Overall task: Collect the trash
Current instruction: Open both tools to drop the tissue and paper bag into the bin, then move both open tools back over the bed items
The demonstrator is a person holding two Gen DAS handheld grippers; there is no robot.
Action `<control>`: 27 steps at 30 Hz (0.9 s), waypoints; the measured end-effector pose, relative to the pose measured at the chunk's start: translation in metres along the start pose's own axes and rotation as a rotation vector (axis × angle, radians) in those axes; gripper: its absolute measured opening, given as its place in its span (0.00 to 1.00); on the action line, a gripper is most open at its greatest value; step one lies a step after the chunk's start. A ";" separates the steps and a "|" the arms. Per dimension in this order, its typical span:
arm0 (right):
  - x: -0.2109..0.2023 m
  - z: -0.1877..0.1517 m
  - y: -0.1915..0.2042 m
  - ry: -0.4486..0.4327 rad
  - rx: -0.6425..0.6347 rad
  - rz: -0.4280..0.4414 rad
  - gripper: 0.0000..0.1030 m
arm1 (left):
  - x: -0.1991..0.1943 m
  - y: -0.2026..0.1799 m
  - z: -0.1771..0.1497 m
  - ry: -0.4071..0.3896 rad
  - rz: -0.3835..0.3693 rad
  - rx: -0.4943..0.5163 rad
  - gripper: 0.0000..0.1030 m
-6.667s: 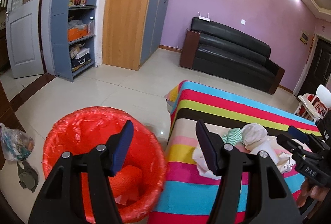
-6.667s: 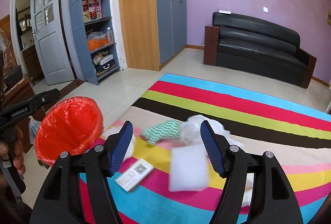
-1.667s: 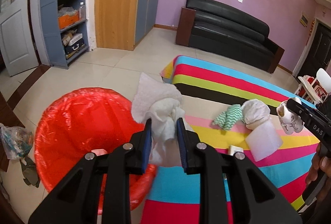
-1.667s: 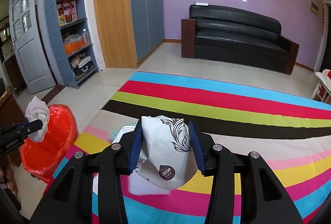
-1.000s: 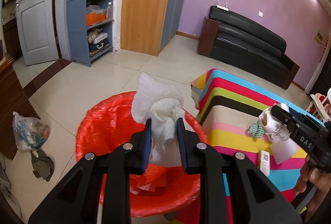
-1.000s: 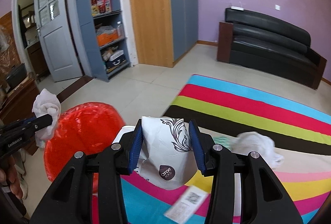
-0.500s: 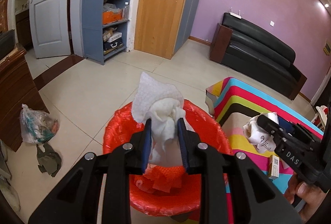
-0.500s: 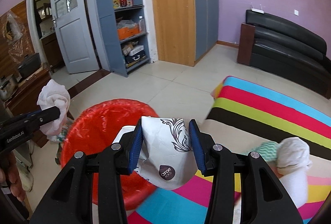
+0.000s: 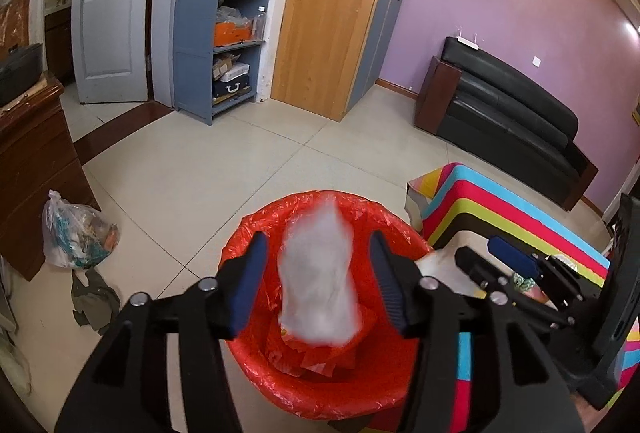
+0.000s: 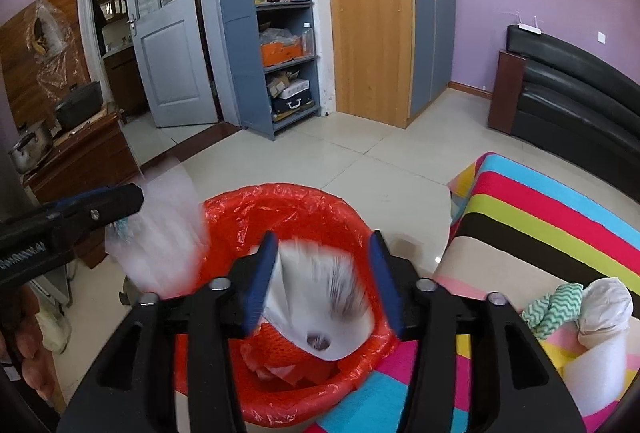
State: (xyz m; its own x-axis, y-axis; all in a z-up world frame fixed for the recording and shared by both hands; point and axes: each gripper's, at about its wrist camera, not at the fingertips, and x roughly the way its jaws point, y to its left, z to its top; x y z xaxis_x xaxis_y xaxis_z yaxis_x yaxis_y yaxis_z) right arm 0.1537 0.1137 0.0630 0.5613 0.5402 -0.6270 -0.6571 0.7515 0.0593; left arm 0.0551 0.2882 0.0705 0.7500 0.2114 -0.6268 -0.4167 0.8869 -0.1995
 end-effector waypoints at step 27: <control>-0.052 -0.016 -0.083 -0.033 0.046 -0.156 0.61 | 0.015 -0.055 -0.008 0.011 -0.058 0.067 0.51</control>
State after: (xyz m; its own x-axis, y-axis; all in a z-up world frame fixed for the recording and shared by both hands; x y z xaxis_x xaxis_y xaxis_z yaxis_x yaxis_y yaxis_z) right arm 0.1708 0.0177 0.0782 0.6713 0.4275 -0.6055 -0.5374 0.8433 -0.0004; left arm 0.0857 0.2394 0.0663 0.7656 0.1549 -0.6244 -0.3373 0.9231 -0.1846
